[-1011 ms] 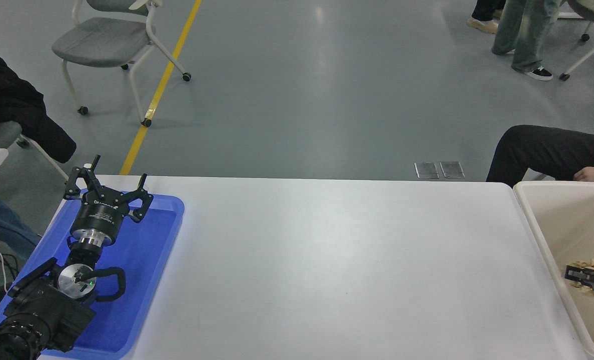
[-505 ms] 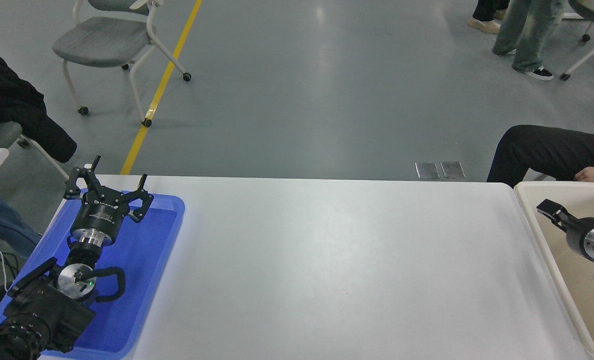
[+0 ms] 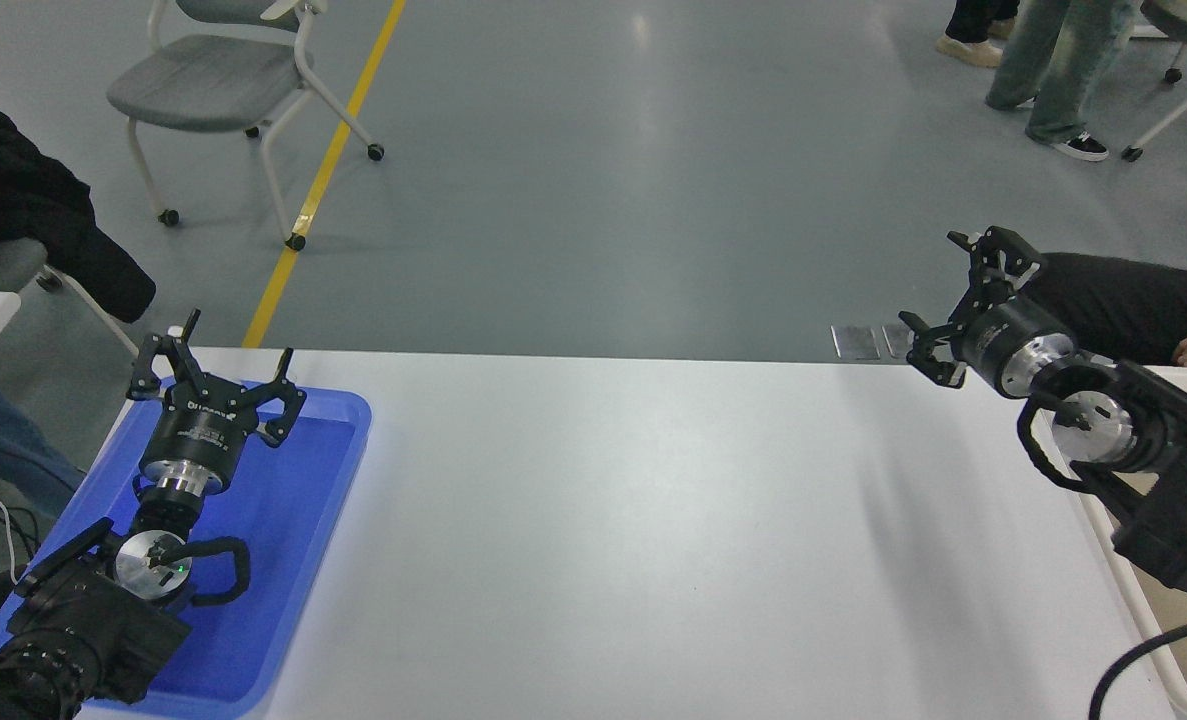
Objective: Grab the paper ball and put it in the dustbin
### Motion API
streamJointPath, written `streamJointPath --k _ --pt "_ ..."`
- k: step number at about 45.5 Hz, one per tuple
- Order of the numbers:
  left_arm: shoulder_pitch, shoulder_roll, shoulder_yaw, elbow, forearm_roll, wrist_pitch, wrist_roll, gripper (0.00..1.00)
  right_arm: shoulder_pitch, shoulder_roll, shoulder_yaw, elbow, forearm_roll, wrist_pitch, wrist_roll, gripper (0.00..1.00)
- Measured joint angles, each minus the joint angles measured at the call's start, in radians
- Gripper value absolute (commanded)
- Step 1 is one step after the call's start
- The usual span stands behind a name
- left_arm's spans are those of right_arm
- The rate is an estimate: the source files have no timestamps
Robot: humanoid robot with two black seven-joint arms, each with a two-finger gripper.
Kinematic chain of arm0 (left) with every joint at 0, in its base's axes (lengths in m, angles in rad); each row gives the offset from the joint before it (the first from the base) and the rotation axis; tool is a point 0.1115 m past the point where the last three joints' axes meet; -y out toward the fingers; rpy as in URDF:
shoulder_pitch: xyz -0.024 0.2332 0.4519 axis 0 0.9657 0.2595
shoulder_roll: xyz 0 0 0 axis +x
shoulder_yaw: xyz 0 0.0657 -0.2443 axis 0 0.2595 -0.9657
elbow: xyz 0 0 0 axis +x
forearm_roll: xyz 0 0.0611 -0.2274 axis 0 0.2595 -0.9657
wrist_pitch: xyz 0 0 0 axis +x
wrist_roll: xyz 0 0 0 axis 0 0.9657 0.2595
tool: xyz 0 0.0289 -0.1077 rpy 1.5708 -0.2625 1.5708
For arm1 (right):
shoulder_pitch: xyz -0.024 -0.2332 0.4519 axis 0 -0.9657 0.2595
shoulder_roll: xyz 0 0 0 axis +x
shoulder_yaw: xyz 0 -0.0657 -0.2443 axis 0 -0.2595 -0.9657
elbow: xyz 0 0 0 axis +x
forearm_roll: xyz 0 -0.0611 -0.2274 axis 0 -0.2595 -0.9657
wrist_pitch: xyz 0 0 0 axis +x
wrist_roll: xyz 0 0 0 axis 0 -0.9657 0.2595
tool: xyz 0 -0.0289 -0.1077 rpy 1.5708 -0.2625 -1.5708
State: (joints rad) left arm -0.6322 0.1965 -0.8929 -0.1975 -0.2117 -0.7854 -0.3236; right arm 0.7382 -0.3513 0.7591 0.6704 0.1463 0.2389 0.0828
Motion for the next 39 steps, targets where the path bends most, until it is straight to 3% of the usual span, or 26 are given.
streamJointPath --k 13,39 --pt "0.0 0.0 0.0 0.0 0.0 0.0 0.0 1.0 -0.088 0.086 0.074 -0.053 0.104 0.153 0.003 1.0" --pt "0.0 0.0 0.0 0.0 0.0 0.0 0.0 1.0 -0.211 0.127 0.1 -0.248 0.138 0.417 0.006 1.0"
